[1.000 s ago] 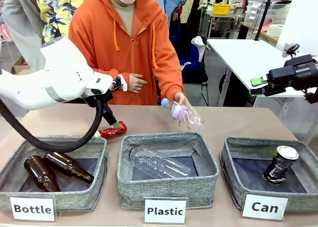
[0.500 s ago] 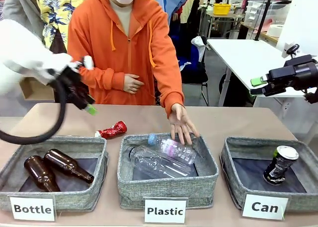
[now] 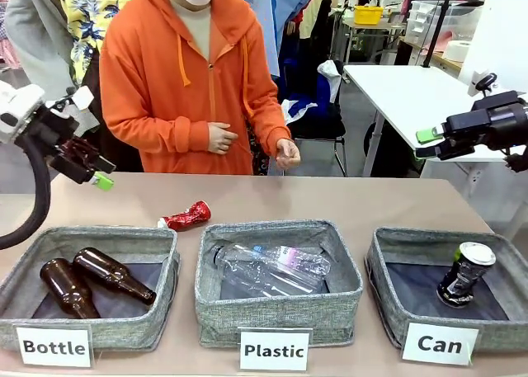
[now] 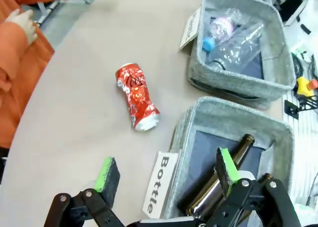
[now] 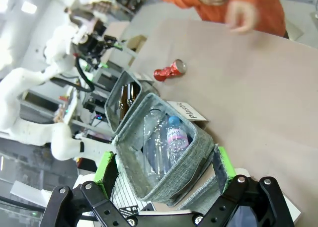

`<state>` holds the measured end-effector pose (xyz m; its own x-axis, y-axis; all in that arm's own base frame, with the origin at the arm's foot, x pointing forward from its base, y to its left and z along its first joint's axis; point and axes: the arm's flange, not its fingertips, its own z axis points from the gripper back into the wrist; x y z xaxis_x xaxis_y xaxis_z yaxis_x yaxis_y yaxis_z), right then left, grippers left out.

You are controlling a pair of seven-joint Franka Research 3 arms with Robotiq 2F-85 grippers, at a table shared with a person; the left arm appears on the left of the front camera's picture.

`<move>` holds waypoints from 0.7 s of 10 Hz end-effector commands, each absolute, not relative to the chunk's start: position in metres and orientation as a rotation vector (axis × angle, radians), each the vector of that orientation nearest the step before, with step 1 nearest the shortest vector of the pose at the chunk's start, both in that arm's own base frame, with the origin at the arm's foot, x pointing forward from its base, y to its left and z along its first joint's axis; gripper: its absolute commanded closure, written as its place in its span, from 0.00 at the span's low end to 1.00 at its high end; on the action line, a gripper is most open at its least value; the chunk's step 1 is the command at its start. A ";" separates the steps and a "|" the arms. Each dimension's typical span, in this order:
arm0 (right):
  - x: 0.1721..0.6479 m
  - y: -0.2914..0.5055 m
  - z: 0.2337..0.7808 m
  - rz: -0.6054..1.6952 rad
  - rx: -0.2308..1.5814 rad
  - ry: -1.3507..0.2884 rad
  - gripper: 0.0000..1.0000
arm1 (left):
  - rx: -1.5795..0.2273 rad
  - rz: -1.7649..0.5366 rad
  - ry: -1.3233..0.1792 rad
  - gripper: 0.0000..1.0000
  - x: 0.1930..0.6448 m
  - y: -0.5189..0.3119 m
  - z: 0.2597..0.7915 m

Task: Sort the can waste into the basket.
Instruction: Pick up the can waste from the table and place it in the right Fabric basket.

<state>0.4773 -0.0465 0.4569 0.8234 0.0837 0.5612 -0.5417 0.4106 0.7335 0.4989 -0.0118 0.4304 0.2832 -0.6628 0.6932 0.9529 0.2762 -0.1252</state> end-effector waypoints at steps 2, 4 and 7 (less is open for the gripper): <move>0.476 -0.048 0.458 0.434 1.082 -0.489 0.00 | -0.580 -1.199 -0.567 0.00 0.514 -0.067 0.424; 0.476 -0.048 0.458 0.434 1.082 -0.489 0.00 | -0.436 -1.208 -0.492 0.00 0.534 -0.120 0.410; 0.476 -0.048 0.458 0.434 1.082 -0.489 0.00 | -0.257 -1.229 -0.402 0.00 0.554 -0.176 0.370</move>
